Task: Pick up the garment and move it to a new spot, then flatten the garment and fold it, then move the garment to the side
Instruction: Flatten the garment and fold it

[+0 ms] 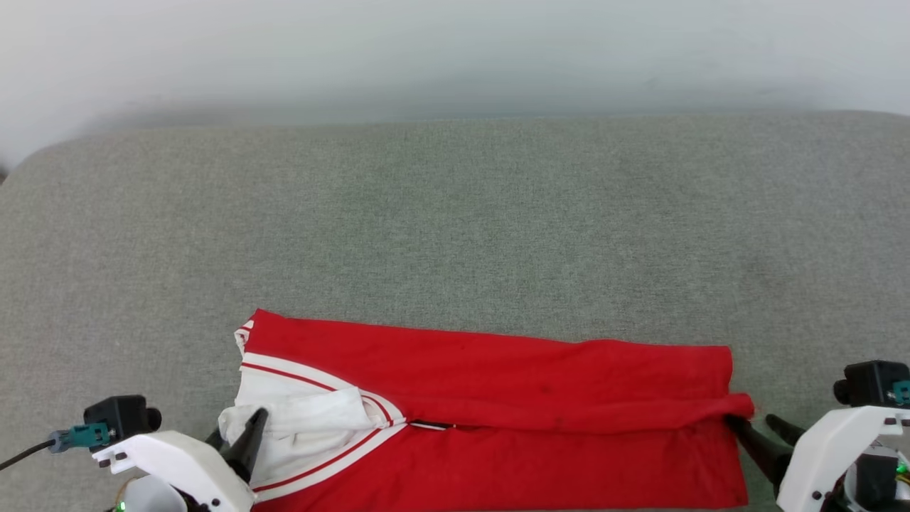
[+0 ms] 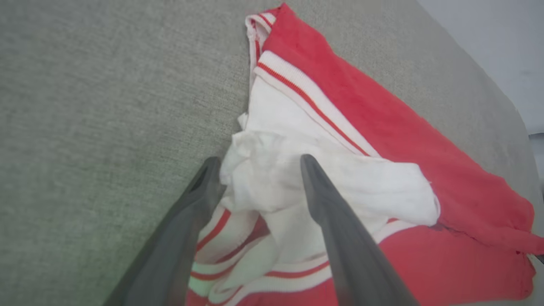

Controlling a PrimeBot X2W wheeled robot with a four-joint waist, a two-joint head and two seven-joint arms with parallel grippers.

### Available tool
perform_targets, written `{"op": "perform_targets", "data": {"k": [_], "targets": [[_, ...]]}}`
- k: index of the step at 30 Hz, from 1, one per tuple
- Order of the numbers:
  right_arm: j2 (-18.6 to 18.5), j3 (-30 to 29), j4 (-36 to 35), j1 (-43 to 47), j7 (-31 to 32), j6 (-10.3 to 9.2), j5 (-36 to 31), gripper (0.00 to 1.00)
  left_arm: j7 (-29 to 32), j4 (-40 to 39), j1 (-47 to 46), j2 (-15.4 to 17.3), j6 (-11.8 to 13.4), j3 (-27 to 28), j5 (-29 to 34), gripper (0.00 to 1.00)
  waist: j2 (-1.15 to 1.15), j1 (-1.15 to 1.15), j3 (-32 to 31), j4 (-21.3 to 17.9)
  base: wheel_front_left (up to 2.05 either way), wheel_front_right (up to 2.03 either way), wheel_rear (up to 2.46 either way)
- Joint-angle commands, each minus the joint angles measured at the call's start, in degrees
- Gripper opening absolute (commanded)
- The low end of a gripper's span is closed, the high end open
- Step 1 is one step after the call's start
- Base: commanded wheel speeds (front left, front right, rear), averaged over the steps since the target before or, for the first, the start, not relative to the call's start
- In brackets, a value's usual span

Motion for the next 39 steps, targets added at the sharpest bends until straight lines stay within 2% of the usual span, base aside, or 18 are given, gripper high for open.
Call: {"op": "perform_targets", "data": {"k": [1, 6, 10, 18, 20, 26, 36, 37, 38, 39], "targets": [[-0.74, -0.63, -1.97, 1.11, -0.48, -0.04, 0.21, 1.0, -2.02, -1.24, -1.36, -0.27, 0.45, -0.15, 2.02, 1.0, 0.0, 0.01, -0.83, -0.29, 0.0, 0.0, 0.0], [-1.63, -3.23, -7.19, 2.44, 1.82, -0.04, -0.15, 1.0, -6.38, -4.93, -3.05, -0.01, 1.32, -1.14, 6.7, 1.0, 0.0, 0.01, -2.64, -1.04, 0.0, 0.0, 0.0], [-1.17, -6.93, -10.18, 2.0, 6.13, -0.04, -0.19, 1.0, -12.88, -7.49, -4.6, -0.11, 2.46, -1.19, 12.19, 1.0, 0.0, 0.01, -3.88, -1.26, 0.0, 0.0, 0.0], [-0.4, -11.56, -12.77, 0.2, 18.26, -0.04, -1.61, 1.0, -26.38, -11.18, -6.55, -1.89, 1.66, -2.39, 19.96, 1.0, 0.0, 0.01, -3.66, 1.1, 0.0, 0.0, 0.0], [-0.02, -11.86, -12.91, 0.13, 19.52, -0.03, -1.61, 1.0, -27.89, -11.57, -6.63, -2.42, 1.49, -2.52, 20.51, 1.0, 0.0, 0.01, -3.41, 1.7, 0.0, 0.0, 0.0], [1.27, -11.16, -9.81, -0.64, 24.17, -0.04, -2.51, 1.0, -31.14, -13.3, -6.45, -3.77, 1.41, -3.55, 23.28, 1.0, 0.0, 0.01, -1.26, 4.72, 0.0, 0.0, 0.0], [3.18, -9.21, -0.42, -3.15, 23.58, -0.04, -1.51, 1.0, -31.97, -15.29, -7.16, -4.55, 1.8, -5.43, 26.05, 1.0, 0.0, 0.01, 1.84, 7.73, 0.0, 0.0, 0.0], [3.31, -8.82, 0.42, -3.02, 23.67, -0.04, -1.26, 0.78, -31.99, -15.31, -7.18, -4.55, 1.85, -5.56, 26.1, 1.0, 0.0, 0.01, 1.88, 7.84, 0.0, 0.0, 0.0], [3.29, -8.3, 0.84, -3.01, 23.48, -0.04, -1.0, 0.35, -31.97, -15.25, -7.13, -4.58, 1.9, -5.7, 26.11, 1.0, 0.0, 0.01, 1.89, 7.93, 0.0, 0.0, 0.0], [3.59, -7.86, 1.22, -3.03, 23.29, -0.03, -0.32, 0.08, -31.98, -15.17, -7.1, -4.54, 1.94, -5.8, 26.26, 1.0, 0.0, 0.01, 1.83, 7.97, 0.0, 0.0, 0.0]]}}
